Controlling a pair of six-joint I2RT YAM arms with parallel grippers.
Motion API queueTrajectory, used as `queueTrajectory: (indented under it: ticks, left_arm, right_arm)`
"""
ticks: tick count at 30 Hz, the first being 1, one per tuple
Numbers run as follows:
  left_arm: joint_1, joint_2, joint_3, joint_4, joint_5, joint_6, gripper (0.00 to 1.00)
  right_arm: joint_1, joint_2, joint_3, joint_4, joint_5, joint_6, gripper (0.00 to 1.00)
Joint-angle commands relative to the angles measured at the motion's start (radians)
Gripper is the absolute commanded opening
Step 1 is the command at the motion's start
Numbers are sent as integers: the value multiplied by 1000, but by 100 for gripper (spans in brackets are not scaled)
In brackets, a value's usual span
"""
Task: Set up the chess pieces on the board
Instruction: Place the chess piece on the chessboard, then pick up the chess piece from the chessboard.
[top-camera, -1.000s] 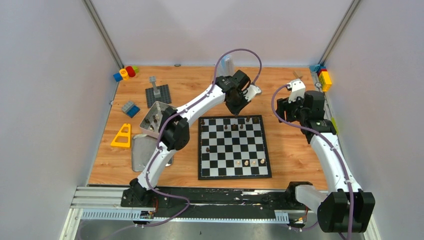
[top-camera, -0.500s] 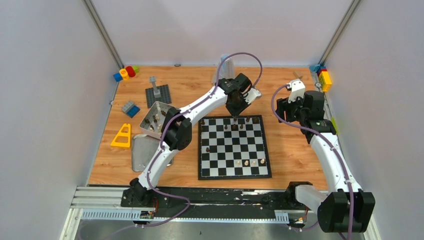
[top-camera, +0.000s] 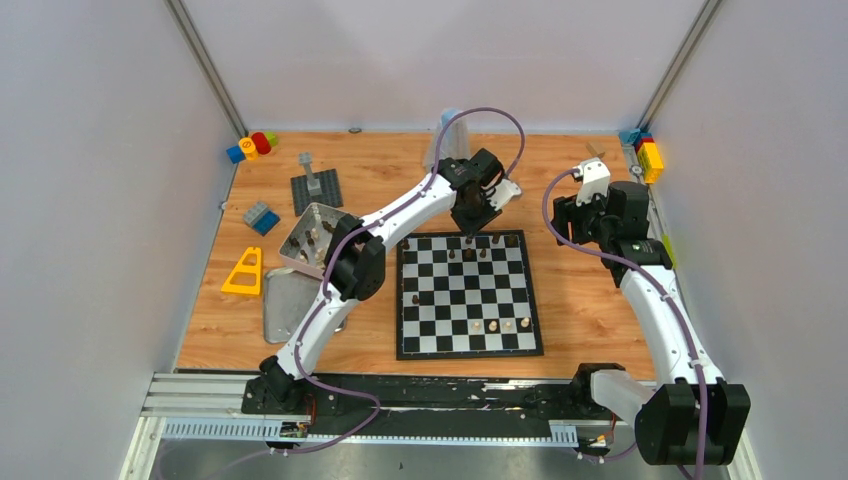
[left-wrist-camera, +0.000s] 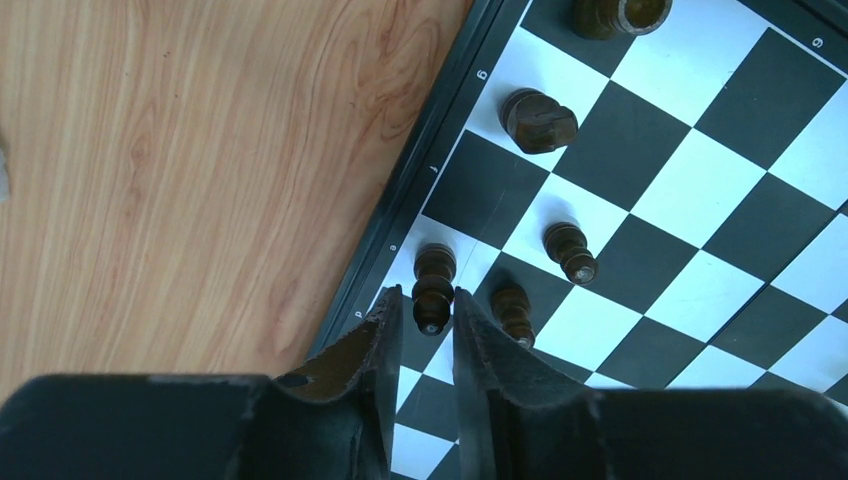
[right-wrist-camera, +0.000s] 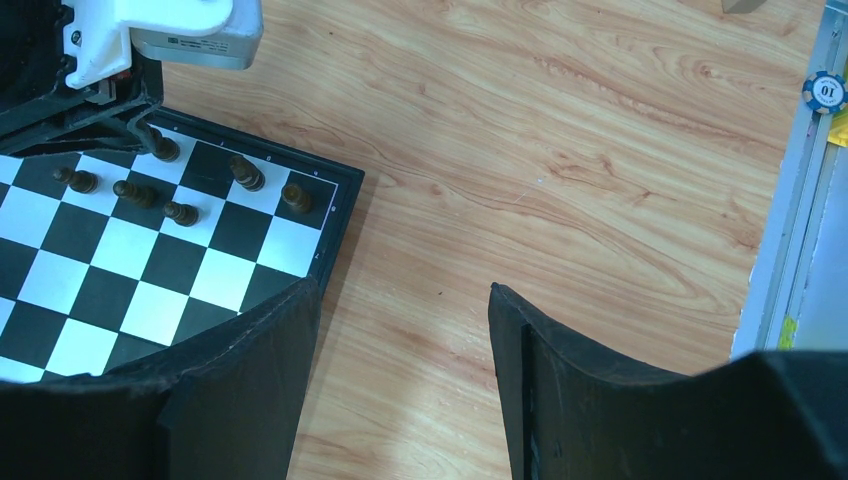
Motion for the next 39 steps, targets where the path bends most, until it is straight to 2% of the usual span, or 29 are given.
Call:
queueTrajectory:
  ticks: [1, 7, 13, 18, 23, 31, 39]
  left_arm:
    - [-9, 4, 57, -17, -11, -3, 36]
    - [-9, -26, 65, -13, -18, -9, 52]
    - [-9, -111, 20, 7, -54, 12, 58]
    - [-4, -281, -143, 72, -93, 42, 65]
    - [32, -450, -334, 139, -127, 80, 77]
    - [217, -718, -673, 148, -114, 72, 82]
    - [431, -836, -894, 155, -84, 65, 82]
  right_arm:
    - [-2, -11, 19, 32, -10, 6, 63]
    - [-3, -2, 19, 32, -14, 6, 63]
    - [-2, 18, 22, 27, -42, 11, 63]
    - [-3, 38, 28, 18, -74, 17, 64]
    - [-2, 36, 27, 16, -88, 14, 64]
    - [11, 46, 28, 13, -99, 2, 64]
    - [46, 74, 33, 10, -98, -11, 64]
